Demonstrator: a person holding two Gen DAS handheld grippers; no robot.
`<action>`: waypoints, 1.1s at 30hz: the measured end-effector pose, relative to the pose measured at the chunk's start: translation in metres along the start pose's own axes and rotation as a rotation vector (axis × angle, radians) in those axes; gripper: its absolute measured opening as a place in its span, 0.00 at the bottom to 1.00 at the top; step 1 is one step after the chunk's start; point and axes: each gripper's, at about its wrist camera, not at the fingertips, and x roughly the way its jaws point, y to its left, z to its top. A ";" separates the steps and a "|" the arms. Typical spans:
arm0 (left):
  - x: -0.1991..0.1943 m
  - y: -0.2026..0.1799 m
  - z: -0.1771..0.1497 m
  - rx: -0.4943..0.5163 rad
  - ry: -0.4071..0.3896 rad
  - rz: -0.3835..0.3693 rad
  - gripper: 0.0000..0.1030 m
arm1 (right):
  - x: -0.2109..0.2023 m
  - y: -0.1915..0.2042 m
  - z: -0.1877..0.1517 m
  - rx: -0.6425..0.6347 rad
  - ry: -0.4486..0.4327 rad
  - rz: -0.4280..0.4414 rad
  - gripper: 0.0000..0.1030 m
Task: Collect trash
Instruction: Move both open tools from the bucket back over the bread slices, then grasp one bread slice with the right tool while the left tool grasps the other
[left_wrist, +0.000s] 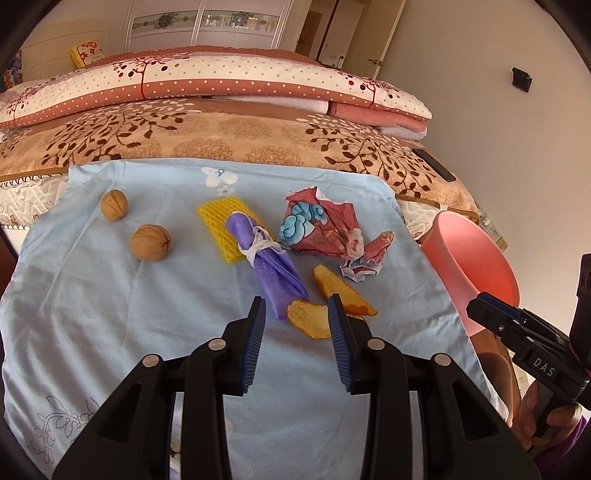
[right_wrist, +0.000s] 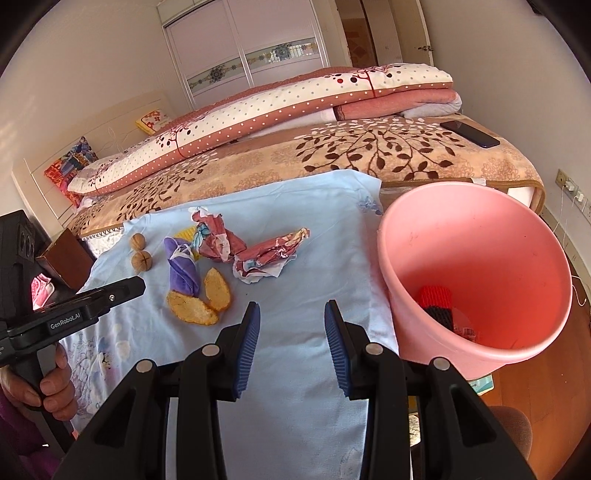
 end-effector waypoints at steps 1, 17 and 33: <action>0.002 -0.001 -0.001 0.003 0.007 -0.007 0.34 | 0.001 0.001 0.000 -0.004 0.003 0.002 0.34; 0.030 -0.007 -0.005 0.014 0.043 0.007 0.34 | 0.015 0.009 -0.004 -0.023 0.049 0.014 0.35; 0.025 0.003 -0.006 -0.028 0.021 -0.017 0.02 | 0.026 0.026 0.002 -0.047 0.082 0.071 0.35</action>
